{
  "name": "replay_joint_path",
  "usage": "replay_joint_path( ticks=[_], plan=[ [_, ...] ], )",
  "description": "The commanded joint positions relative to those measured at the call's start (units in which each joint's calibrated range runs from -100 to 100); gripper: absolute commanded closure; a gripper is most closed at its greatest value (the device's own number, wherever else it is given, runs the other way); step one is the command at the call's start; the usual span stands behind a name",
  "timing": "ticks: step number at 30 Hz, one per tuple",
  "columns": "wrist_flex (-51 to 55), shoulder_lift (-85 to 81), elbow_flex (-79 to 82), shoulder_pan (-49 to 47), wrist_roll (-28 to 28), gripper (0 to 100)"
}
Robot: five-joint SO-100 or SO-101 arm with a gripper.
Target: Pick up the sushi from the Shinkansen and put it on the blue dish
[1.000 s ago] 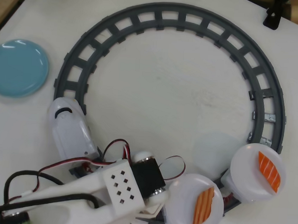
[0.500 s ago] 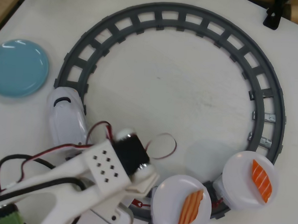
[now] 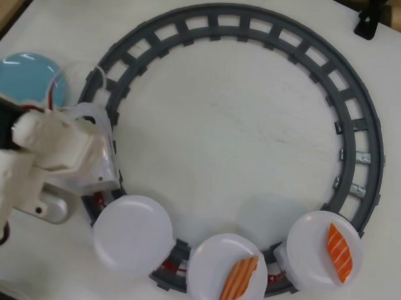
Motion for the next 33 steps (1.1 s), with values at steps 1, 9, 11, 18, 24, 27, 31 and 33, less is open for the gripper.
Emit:
replay_joint_path(
  ticks=[1, 9, 11, 18, 24, 27, 31, 33],
  plan=[
    [0.5, 1.2, -1.5, -8.9, -3.7, 97],
    [-2.3, 19.5, -19.2, -19.6, -9.3, 97],
    [-2.3, 25.6, -25.0, -20.2, -9.3, 97],
    [-1.8, 47.4, -47.1, -21.4, -9.3, 97],
    [-1.9, 60.3, -63.3, -23.0, -9.1, 97],
    [-1.8, 63.7, -67.1, -24.1, -9.1, 97],
    [-1.8, 65.0, -68.3, -24.2, -9.2, 96],
    [-1.8, 65.1, -68.0, -24.2, -9.3, 96]
  ],
)
